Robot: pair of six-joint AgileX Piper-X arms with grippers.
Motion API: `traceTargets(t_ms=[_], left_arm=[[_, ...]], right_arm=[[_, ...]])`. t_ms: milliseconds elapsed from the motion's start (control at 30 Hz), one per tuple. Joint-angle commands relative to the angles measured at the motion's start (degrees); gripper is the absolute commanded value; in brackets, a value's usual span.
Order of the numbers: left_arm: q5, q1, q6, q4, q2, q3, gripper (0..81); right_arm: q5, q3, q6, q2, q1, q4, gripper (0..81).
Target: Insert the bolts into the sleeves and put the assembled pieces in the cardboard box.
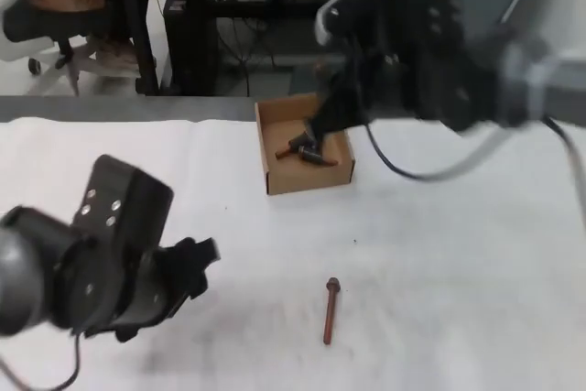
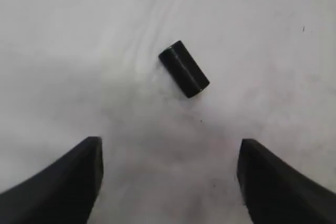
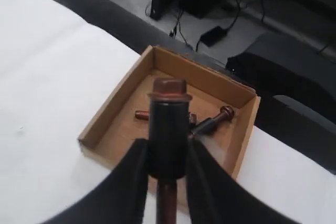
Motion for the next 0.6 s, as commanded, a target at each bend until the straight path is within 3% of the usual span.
traceTargets(t_ms=[0,367,467,567], left_arm=[[-0.9,0.4,-0.4,-0.7,3.3,-3.0,66.9],[0.2,2.1,-0.4,3.8,16.9,-13.3,61.6],[0.4,2.2,-0.4,4.5,19.5,-14.7,61.7],[0.2,2.2,-0.3,4.4,20.9,-15.2,54.2]], right_arm=[[-0.4,-9.0,-2.1,6.3,-1.0,5.2,0.4],[-2.3,-24.8,-3.9,19.7,-2.2,9.7,0.4],[-6.0,-26.2,-0.8,21.6,-2.8,10.9,18.5],[-4.8,-26.2,1.8,21.6,-2.8,15.3,61.2]])
